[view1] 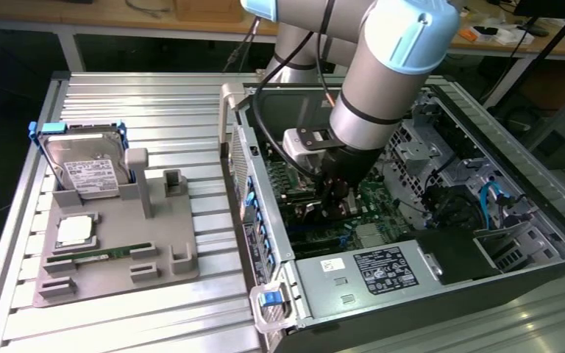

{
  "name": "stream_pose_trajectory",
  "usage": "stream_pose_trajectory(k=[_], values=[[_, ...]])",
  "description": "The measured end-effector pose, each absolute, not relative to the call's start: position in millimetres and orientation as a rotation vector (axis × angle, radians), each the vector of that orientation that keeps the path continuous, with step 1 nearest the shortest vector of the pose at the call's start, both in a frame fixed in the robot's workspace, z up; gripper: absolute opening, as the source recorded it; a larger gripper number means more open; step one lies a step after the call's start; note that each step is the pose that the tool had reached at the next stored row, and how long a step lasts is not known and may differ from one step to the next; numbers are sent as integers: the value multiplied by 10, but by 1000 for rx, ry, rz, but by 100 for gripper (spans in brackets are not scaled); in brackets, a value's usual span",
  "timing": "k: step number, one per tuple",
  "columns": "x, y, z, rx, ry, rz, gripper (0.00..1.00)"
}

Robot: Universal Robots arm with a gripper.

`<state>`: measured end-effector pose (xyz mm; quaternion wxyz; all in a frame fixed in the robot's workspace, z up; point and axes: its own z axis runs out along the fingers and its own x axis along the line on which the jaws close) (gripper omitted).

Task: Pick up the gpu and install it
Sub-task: 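Insert the gpu into the slot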

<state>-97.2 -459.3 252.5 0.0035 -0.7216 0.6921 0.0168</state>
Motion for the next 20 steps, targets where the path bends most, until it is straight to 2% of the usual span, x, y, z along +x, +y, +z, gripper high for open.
stream_pose_trajectory(k=[20], values=[[-972,-4589,2500,-2266,2164,53,27]])
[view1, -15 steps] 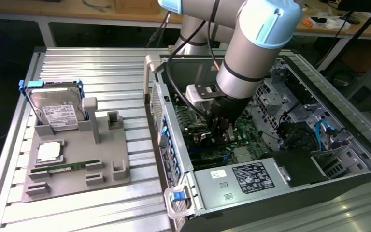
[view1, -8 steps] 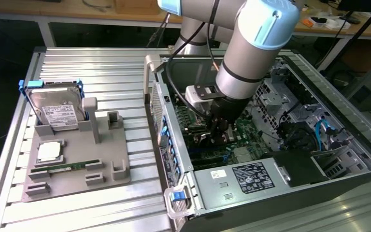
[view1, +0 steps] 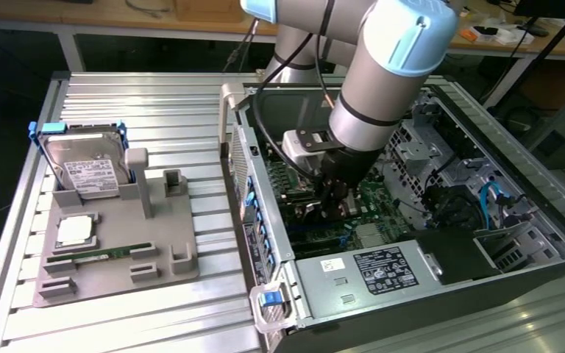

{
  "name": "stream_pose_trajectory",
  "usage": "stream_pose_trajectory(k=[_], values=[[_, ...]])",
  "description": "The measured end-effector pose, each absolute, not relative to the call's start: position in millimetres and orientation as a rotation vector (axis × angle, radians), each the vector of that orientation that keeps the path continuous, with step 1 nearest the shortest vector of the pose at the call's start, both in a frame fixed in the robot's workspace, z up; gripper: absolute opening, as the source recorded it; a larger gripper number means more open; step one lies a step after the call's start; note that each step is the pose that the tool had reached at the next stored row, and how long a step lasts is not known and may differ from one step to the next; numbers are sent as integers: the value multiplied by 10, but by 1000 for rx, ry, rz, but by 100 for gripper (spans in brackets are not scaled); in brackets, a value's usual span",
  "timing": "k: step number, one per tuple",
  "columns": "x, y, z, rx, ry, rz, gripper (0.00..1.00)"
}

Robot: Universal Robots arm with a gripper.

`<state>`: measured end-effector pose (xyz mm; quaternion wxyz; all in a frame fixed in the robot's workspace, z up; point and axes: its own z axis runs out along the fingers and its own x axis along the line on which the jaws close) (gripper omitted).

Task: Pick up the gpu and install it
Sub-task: 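Insert the gpu into the slot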

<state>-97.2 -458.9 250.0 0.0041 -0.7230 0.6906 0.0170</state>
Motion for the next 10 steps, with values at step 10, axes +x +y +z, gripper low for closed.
stream_pose_trajectory(k=[10], values=[[-973,-4591,2551,-2266,2166,53,27]])
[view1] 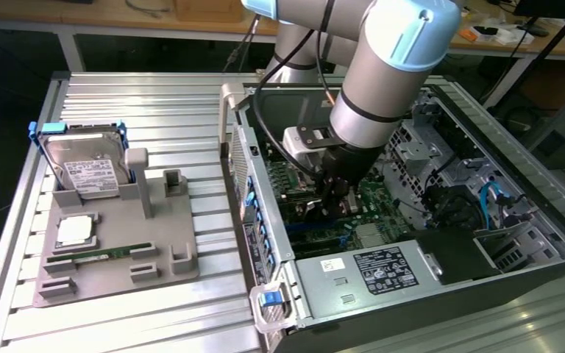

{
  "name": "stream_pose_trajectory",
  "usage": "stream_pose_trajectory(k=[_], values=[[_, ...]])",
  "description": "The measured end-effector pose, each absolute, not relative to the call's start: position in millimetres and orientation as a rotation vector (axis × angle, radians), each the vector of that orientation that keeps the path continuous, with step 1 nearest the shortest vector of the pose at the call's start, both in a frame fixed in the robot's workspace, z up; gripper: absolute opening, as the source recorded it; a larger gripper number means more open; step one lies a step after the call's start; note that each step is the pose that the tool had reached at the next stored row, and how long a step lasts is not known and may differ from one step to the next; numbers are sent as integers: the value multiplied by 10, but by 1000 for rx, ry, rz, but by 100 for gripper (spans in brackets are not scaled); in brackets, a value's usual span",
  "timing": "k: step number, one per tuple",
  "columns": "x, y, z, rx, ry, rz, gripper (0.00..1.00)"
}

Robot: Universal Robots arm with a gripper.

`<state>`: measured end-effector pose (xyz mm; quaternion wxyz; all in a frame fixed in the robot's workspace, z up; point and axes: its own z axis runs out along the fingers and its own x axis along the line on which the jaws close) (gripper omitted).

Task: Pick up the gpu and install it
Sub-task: 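Insert the gpu into the slot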

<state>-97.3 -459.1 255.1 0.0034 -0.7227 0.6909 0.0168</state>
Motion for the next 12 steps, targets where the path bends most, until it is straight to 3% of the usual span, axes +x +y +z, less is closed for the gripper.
stream_pose_trajectory(k=[12], values=[[-973,-4593,2551,-2246,2186,53,27]])
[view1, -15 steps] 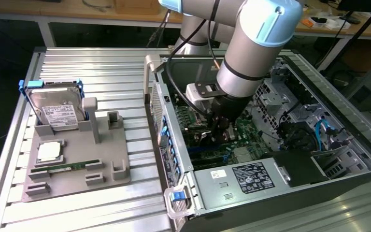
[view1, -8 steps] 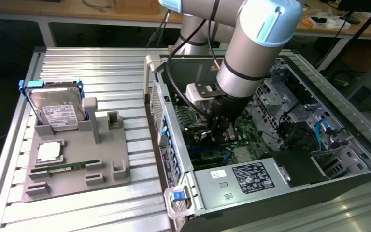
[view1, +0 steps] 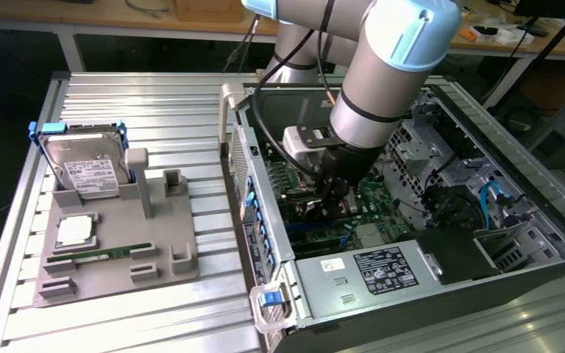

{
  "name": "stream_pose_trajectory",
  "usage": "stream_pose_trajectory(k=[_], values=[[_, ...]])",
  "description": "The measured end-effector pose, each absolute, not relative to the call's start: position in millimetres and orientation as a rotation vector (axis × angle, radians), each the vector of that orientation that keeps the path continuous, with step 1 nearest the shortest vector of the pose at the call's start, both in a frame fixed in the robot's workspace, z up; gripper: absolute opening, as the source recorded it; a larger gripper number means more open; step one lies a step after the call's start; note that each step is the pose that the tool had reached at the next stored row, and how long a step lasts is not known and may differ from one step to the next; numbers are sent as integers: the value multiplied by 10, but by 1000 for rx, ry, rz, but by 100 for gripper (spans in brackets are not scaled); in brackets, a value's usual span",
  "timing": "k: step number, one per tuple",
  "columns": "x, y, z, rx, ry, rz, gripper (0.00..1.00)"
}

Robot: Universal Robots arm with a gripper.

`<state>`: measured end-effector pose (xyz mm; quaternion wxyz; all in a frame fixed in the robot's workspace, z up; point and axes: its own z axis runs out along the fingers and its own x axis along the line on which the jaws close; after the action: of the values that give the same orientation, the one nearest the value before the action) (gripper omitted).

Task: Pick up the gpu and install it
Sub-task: 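Insert the gpu into the slot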

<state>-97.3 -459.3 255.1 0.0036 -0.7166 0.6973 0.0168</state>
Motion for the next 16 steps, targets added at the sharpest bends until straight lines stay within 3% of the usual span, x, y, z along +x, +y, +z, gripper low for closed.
stream_pose_trajectory(k=[16], values=[[-975,-4593,2509,-2244,2190,49,27]])
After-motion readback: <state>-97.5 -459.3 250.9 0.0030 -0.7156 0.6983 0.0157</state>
